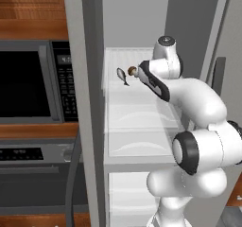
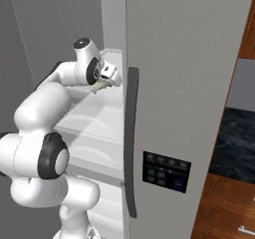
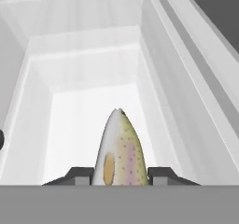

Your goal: Place one mushroom and one fish in each tupperware on the nearby counter, to pack two identical lunches.

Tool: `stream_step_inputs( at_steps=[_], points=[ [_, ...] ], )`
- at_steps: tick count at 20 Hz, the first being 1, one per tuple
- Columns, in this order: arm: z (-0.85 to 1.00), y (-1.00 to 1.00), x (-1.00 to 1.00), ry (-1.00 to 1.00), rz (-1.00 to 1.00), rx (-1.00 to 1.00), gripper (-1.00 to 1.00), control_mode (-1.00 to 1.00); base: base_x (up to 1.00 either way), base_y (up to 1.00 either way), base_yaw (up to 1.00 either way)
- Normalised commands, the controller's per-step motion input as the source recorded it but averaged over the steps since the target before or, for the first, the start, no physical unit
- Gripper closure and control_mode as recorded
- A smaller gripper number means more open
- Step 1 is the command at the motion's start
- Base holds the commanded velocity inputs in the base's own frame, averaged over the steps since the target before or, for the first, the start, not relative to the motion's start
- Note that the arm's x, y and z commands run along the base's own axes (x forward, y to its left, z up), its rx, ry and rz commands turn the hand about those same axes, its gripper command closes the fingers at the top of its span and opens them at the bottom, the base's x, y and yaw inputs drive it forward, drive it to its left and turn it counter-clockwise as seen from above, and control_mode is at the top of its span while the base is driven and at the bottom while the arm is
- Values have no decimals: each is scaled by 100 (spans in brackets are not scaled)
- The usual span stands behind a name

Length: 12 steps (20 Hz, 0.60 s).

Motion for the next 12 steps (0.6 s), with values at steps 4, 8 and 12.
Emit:
stream_step_inputs(
  at_steps=[4, 8, 12],
  points=[
    [-4, 38, -100, -6, 0, 0, 100, -100, 0, 0, 0],
    [1, 9, -100, -7, 5, 1, 100, -100, 0, 0, 0],
    [0, 0, -100, -7, 27, 1, 100, -100, 0, 0, 0]
  ],
)
